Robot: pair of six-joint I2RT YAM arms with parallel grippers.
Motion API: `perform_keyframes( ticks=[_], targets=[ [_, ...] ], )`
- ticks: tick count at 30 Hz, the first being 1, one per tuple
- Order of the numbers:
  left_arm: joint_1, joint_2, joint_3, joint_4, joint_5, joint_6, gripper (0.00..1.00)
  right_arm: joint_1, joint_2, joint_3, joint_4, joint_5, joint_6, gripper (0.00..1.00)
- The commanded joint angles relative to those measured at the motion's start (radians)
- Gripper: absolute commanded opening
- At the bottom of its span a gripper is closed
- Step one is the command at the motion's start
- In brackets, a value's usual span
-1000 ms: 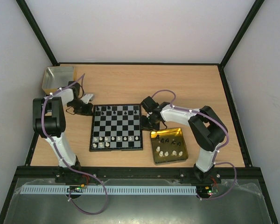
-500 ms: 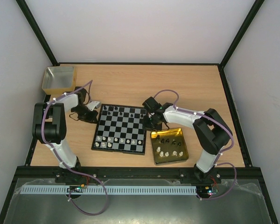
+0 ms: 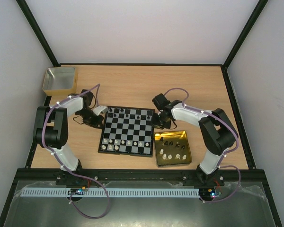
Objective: Set up the chess pieces on the board
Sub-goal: Move the chessboard to the center of the board.
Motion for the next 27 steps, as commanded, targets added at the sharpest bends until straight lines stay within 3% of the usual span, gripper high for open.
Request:
perform_keyframes(
  ticks=[1, 16, 27],
  targets=[
    [-0.025, -0.010, 0.008, -0.057, 0.035, 0.025, 0.02, -0.026, -0.011, 0.047, -0.079, 0.037, -0.050, 0.02],
    [-0.115, 0.000, 0.011, -0.075, 0.088, 0.008, 0.02, -0.098, -0.017, 0.139, -0.192, 0.101, -0.101, 0.02],
    [-0.132, 0.007, 0.012, -0.080, 0.093, 0.011, 0.02, -0.141, 0.139, 0.193, -0.191, 0.119, -0.131, 0.02]
  ],
)
